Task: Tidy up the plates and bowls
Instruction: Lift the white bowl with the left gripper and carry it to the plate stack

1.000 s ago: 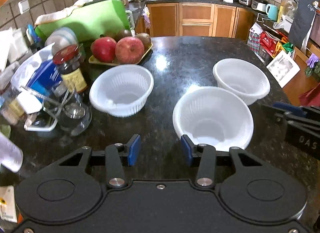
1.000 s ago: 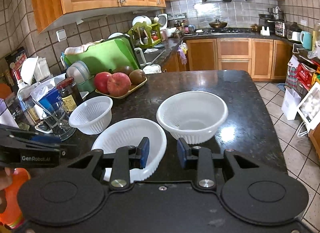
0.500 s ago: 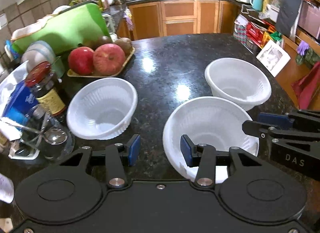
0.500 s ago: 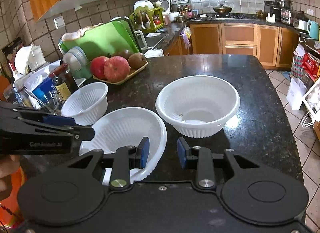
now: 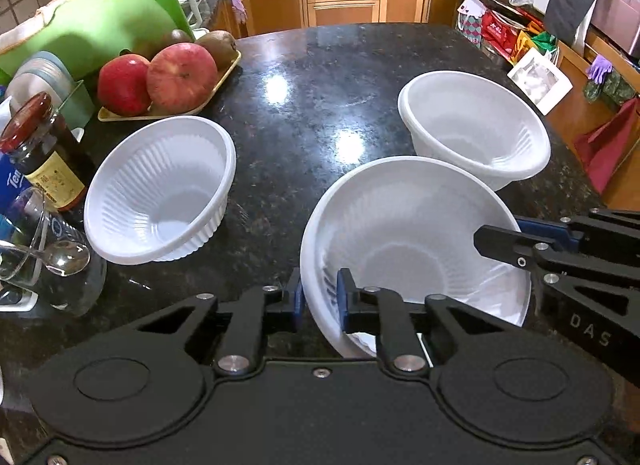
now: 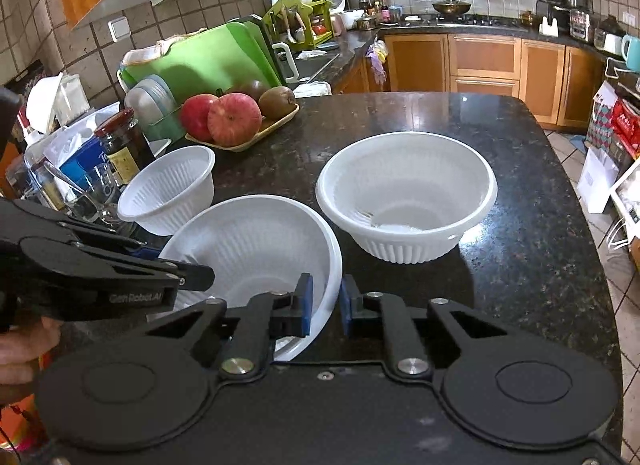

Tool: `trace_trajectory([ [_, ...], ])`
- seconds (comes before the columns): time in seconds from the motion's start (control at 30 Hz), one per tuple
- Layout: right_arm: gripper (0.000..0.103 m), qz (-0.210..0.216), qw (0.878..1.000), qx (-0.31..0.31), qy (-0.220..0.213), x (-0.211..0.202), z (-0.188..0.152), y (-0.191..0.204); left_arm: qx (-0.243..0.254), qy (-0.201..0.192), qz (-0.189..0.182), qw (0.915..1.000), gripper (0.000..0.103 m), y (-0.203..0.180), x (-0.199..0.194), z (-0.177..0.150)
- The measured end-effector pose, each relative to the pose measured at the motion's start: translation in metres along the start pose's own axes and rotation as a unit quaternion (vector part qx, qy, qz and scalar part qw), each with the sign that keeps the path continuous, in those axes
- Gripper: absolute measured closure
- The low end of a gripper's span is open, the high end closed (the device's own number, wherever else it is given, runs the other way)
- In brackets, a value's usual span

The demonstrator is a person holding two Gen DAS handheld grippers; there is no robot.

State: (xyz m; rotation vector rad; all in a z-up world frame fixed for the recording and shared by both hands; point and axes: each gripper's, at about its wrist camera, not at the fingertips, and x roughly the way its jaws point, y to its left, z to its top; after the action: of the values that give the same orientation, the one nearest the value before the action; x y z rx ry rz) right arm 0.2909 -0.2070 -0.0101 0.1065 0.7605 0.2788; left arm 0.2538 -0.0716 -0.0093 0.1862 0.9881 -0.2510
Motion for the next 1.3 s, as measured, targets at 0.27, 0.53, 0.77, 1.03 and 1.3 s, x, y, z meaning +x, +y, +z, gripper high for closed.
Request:
trace_trajectory([
  [0.27, 0.088, -0.008, 1.000, -0.005, -0.003, -0.021, -0.009, 0.012, -0.013, 0.007, -0.020, 0.9997, 0.083, 0.005, -0.011, -0.010],
  [0.53, 0.088, -0.014, 1.000, -0.006, -0.003, -0.052, -0.031, 0.028, -0.002, 0.004, -0.035, 0.9994, 0.083, 0.005, -0.037, -0.033],
  [0.77, 0.088, -0.019, 1.000, -0.007, 0.007, -0.074, -0.053, 0.049, 0.007, 0.019, -0.042, 0.9989, 0.083, 0.009, -0.055, -0.057],
  [1.03, 0.088, -0.026, 0.999, -0.015, 0.030, -0.095, -0.077, 0.070, 0.018, 0.030, -0.055, 0.9979, 0.083, 0.011, -0.073, -0.080],
  [1.3, 0.088, -0.042, 0.998, 0.007, 0.035, -0.096, -0.083, 0.074, 0.020, 0.040, -0.065, 0.9969, 0.082, 0.012, -0.067, -0.090],
])
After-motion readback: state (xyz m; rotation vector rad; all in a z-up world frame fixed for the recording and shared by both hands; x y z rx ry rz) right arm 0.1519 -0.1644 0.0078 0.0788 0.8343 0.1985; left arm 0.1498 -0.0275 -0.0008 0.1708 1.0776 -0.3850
